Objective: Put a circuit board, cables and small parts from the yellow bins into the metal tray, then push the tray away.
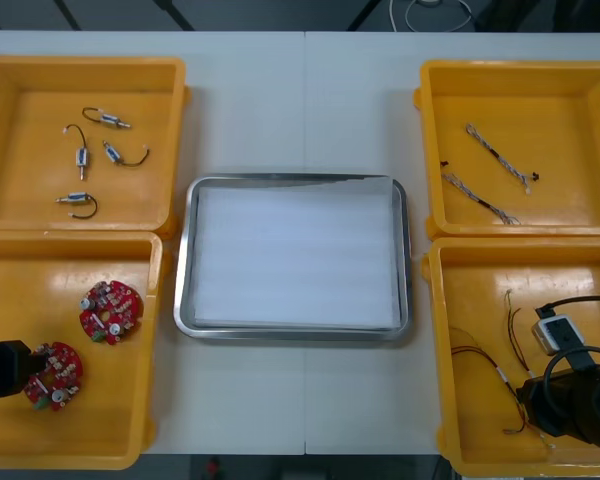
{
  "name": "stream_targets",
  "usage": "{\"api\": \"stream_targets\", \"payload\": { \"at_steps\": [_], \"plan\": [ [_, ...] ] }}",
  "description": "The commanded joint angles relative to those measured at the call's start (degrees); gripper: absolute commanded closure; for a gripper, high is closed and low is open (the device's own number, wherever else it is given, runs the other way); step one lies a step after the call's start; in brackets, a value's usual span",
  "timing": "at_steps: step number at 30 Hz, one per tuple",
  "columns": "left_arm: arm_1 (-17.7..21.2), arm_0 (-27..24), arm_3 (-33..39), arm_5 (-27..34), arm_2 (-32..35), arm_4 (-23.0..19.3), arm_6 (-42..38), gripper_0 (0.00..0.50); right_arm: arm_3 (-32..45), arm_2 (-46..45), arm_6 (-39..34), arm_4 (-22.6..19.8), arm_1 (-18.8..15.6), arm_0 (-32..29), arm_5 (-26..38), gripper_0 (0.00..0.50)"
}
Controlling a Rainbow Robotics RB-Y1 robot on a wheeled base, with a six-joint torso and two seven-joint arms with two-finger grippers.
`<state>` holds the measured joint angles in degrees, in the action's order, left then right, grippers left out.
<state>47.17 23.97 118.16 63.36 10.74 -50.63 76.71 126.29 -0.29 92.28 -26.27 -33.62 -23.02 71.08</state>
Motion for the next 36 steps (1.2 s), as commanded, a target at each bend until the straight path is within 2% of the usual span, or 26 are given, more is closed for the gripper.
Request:
{"api": "stream_targets", "payload": {
  "at_steps": [1,9,12,19,22,23,24,25,26,27,28,36],
  "plan": [
    [2.14,1.87,-0.04,-1.14,-1.24,0.97,2.75,0.0,0.45,0.82,1.94,-0.8,-1.89,-1.94,-0.5,0.0],
    [2.14,1.87,-0.39,-1.84,-1.95,1.85,2.66,0.0,0.01,0.64,1.94,-0.09,-3.2,-2.02,-1.03,0.0],
    [2.14,1.96,-0.39,-1.93,-2.12,2.11,2.66,0.0,-1.92,0.64,2.11,-0.53,-3.2,-2.02,-3.31,0.0],
    [2.14,2.84,-0.39,-3.16,-2.12,2.46,2.75,0.0,-4.47,0.73,2.29,-4.4,-3.2,-1.5,-5.33,0.0],
    [2.14,3.01,-0.39,-3.25,-2.21,2.55,2.75,0.0,-4.47,0.64,2.55,-4.58,-3.2,-1.5,-5.25,0.001],
    [2.14,3.1,-0.39,-3.33,-2.21,2.55,2.75,0.0,-4.47,0.64,2.55,-4.67,-3.2,-1.5,-5.25,0.033],
    [2.14,3.1,-0.39,-3.25,-2.12,2.55,2.75,0.0,-4.47,0.64,2.64,-4.75,-3.2,-1.5,-5.25,0.116],
    [2.14,3.1,-0.39,-3.25,-2.12,2.55,2.75,0.0,-4.47,0.73,2.64,-4.75,-3.2,-1.58,-4.98,0.273],
    [2.14,3.1,-0.39,-3.33,-2.12,2.55,2.75,0.0,-4.47,0.64,2.64,-4.84,-3.2,-1.58,-4.63,0.354],
    [2.05,3.1,-0.39,-3.25,-2.21,2.55,2.66,0.0,-4.47,0.64,2.64,-4.84,-3.2,-1.58,-4.19,0.475],
    [2.05,3.19,-0.48,-3.25,-2.21,2.46,2.66,0.0,-4.47,0.73,2.55,-4.75,-3.2,-1.5,-4.02,0.5],
    [2.05,3.1,-0.48,-3.51,-2.65,2.55,2.4,0.0,-4.47,-0.06,2.73,-4.05,-3.2,-0.97,-3.93,0.5]
  ]
}}
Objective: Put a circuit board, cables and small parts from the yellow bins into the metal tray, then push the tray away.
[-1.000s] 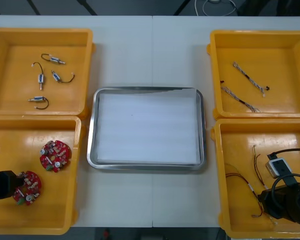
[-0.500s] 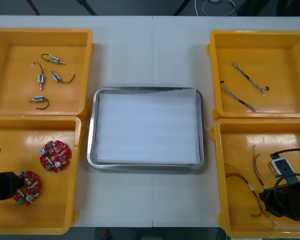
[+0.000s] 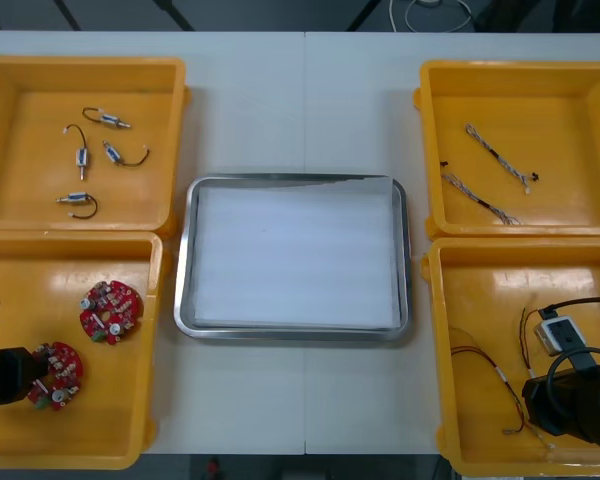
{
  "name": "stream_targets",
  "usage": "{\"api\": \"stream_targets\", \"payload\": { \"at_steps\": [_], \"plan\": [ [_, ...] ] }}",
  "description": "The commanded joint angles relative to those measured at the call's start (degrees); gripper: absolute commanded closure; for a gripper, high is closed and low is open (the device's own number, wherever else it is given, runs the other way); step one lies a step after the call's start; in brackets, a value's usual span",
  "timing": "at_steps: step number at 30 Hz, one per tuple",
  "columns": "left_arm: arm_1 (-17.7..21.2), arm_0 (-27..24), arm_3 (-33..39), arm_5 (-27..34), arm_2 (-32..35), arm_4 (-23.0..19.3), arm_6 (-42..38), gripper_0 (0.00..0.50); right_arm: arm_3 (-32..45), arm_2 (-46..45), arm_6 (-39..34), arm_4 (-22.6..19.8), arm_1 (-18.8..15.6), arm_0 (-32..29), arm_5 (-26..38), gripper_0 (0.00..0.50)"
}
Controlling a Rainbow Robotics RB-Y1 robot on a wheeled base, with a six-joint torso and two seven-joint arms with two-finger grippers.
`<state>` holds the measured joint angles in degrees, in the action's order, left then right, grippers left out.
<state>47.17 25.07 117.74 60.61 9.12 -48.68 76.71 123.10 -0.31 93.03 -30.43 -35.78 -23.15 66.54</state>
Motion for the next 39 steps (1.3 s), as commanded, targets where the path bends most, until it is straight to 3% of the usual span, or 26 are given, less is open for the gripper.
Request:
{"api": "stream_targets", "payload": {
  "at_steps": [1,4,5,6,7,14,26,39],
  "plan": [
    [2.13,2.0,-0.05,-0.76,-1.12,0.51,2.31,0.0,-1.2,-0.48,1.98,0.02,-1.13,-0.75,0.69,0.5],
    [2.05,2.0,-0.05,-0.93,-1.12,0.51,2.22,0.012,-0.84,-2.07,1.98,-0.59,-1.13,0.04,2.45,0.5],
    [2.13,2.0,0.03,-0.93,-1.12,0.51,2.22,0.094,-0.4,-2.59,1.98,-0.77,-1.13,0.21,3.15,0.5],
    [2.13,2.0,-0.05,-1.02,-1.21,0.51,2.22,0.331,0.56,-3.47,1.71,-1.12,-1.13,0.65,5.0,0.5],
    [2.05,2.0,0.03,-1.2,-1.3,0.51,2.13,0.499,1.71,-4.44,1.63,-1.3,-1.13,1.01,7.02,0.5],
    [2.05,1.91,-0.05,-1.64,-1.21,0.25,1.87,0.5,9.44,-9.71,1.45,-3.23,-1.13,4.96,20.73,0.5],
    [2.05,0.51,0.47,0.65,0.11,-0.19,1.78,0.5,18.4,-19.73,1.36,-16.68,-2.27,14.72,42.26,0.5],
    [2.05,-6.17,5.31,18.66,8.81,-2.92,-0.15,0.5,21.3,-18.85,-0.13,-26.61,-10.01,22.36,43.46,0.5]
  ]
}}
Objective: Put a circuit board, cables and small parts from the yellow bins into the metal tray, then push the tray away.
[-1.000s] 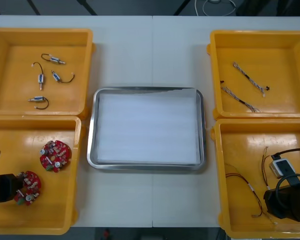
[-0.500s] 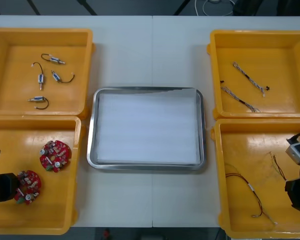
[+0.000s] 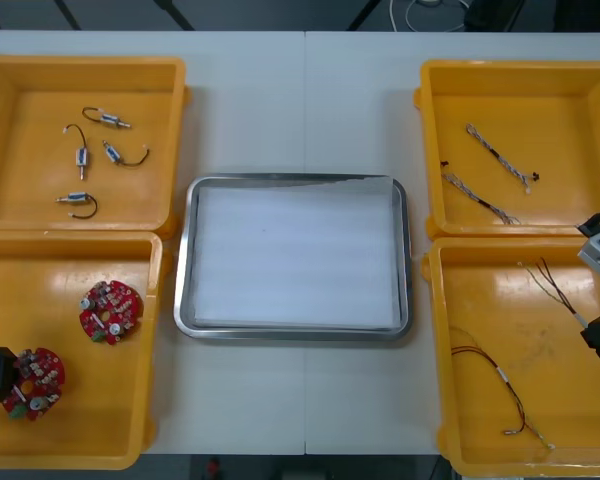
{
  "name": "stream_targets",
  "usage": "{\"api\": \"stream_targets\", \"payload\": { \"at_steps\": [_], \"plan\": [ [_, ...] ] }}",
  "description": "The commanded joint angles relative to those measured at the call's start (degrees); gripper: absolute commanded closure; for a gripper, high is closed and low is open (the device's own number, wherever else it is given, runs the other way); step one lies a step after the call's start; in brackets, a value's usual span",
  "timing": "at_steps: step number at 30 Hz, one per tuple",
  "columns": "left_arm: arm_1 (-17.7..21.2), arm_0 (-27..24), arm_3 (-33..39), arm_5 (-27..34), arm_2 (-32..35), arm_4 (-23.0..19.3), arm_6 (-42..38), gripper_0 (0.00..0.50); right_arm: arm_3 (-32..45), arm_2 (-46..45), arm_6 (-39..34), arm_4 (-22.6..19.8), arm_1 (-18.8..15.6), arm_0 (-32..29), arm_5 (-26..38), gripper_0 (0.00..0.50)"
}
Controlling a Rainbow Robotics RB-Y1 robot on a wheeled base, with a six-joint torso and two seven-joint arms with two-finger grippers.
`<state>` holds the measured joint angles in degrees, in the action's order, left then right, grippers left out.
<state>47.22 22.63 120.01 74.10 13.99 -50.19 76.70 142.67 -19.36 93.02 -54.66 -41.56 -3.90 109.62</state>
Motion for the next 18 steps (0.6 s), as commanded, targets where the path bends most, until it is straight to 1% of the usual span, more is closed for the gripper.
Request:
{"api": "stream_targets", "payload": {
  "at_steps": [1,3,9,12,18],
  "plan": [
    [2.0,-4.17,3.22,5.97,4.2,-1.49,-0.33,0.5,1.82,0.55,-0.21,-2.47,-4.32,3.37,0.38,0.5],
    [2.0,-5.93,3.74,8.96,5.17,-1.93,-0.85,0.5,2.17,2.31,-0.3,-2.3,-4.67,5.04,0.38,0.5],
    [2.61,-10.5,4.71,15.46,6.57,-3.42,-2.44,0.5,2.96,8.02,-0.74,-1.15,-4.93,9.17,0.38,0.5],
    [3.31,-12.44,4.8,17.4,6.84,-4.03,-3.4,0.5,2.96,10.13,-0.91,-1.15,-5.2,10.84,0.38,0.5],
    [5.51,-19.73,5.5,23.37,5.87,-5.79,-9.47,0.5,2.96,15.23,-1.35,-0.98,-7.83,14.27,0.38,0.5]
  ]
}}
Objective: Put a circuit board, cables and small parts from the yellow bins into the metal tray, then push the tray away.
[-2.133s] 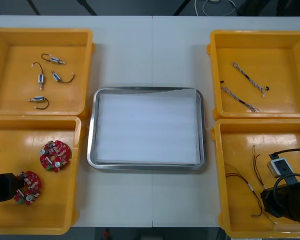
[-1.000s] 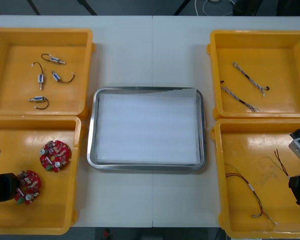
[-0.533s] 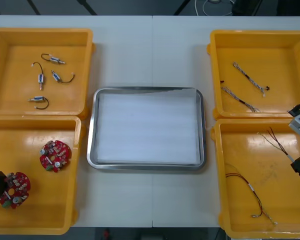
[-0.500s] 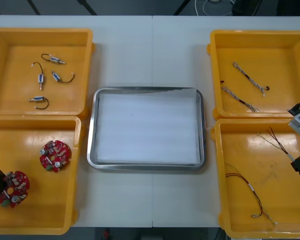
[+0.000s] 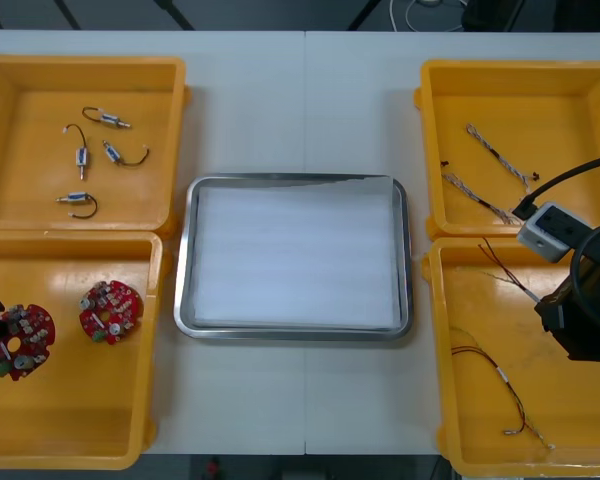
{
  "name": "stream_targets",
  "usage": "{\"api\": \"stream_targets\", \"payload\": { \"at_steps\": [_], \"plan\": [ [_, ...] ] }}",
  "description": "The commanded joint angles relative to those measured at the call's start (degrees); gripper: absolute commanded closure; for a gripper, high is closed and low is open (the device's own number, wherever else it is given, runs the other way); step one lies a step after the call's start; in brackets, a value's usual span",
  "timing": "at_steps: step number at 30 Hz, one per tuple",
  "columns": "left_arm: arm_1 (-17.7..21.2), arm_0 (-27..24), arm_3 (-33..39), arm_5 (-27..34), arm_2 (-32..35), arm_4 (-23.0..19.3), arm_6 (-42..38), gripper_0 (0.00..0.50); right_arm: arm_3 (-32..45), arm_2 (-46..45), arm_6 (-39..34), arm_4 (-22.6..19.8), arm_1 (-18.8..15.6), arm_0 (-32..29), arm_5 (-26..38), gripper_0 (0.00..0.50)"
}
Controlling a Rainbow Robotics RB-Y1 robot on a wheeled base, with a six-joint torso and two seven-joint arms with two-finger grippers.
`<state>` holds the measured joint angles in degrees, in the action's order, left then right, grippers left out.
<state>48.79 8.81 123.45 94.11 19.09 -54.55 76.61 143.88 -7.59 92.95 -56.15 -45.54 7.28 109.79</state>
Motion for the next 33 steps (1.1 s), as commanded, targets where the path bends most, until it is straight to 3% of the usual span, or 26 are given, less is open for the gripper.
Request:
{"api": "stream_targets", "payload": {
  "at_steps": [1,23,33],
  "plan": [
    [4.3,-7.49,2.24,4.15,0.16,-1.7,-10.43,0.5,1.75,3.99,-1.28,0.43,-4.29,3.53,0.21,0.5],
    [5.44,-30.52,5.14,8.72,-20.14,-3.98,-28.88,0.5,2.02,4.08,-0.75,2.71,-5.52,4.59,0.21,0.5],
    [2.1,-38.6,5.22,9.07,-30.6,-1.0,-32.49,0.5,2.02,4.25,-0.84,2.63,-5.35,4.59,0.21,0.5]
  ]
}}
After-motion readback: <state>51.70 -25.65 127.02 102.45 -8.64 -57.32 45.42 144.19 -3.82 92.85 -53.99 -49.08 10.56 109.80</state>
